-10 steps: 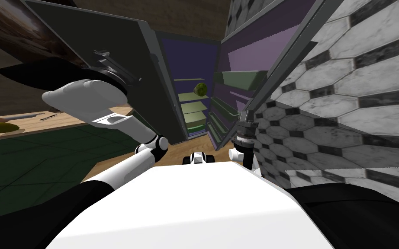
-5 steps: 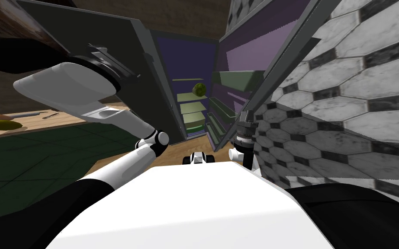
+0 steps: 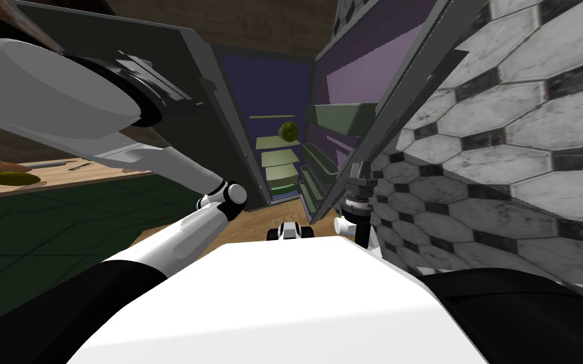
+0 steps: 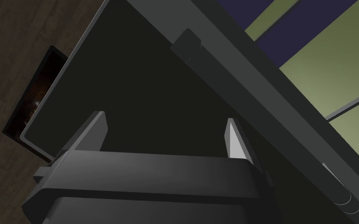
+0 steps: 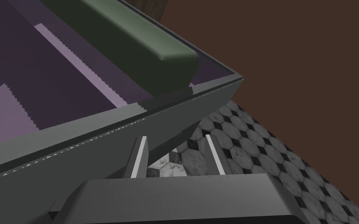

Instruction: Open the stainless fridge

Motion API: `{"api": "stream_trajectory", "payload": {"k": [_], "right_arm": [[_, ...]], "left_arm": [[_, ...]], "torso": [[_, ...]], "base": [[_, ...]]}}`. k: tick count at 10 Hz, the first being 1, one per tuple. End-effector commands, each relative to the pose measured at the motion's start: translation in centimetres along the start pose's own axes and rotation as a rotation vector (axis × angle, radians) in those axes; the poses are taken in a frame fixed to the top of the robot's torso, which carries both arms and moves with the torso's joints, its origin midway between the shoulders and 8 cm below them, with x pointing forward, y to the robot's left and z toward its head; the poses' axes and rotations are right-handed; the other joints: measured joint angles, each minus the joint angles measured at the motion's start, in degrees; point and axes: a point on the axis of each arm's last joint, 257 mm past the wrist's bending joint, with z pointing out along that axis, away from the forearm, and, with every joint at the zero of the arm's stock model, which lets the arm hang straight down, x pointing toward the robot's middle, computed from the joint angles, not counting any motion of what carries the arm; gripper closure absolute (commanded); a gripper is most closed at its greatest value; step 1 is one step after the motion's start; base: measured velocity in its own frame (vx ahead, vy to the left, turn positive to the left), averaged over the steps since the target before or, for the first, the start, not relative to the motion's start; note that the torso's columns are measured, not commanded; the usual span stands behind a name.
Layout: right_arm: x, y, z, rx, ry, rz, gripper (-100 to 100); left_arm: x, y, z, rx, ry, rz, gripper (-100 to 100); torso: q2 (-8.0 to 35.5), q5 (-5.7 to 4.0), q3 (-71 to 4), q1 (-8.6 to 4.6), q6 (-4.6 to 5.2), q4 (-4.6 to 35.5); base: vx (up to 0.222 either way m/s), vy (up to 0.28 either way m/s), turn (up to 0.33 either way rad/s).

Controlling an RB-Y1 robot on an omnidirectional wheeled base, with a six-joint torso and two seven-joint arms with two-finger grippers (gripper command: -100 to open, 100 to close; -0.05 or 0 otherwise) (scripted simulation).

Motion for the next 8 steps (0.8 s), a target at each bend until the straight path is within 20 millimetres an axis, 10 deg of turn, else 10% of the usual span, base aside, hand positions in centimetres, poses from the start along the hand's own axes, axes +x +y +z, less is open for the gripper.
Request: {"api": "stream_trajectory", "payload": {"k": [1, 8], "right_arm": [[0.0, 0.0, 0.0, 0.000, 0.000, 0.000, 0], [0.0, 0.0, 0.0, 0.000, 0.000, 0.000, 0]], "left_arm": [[0.7, 0.0, -0.1, -0.034, 0.003, -0.019, -100], [3.3, -1.2, -1.0, -0.142, 0.034, -0.127, -100]], "torso": [[0.06, 0.00, 0.03, 0.05, 0.02, 0.01], [0.05, 0.01, 0.03, 0.08, 0.02, 0.01]], "base": [[-0.002, -0.048, -0.012], [0.016, -0.099, 0.051]]}}
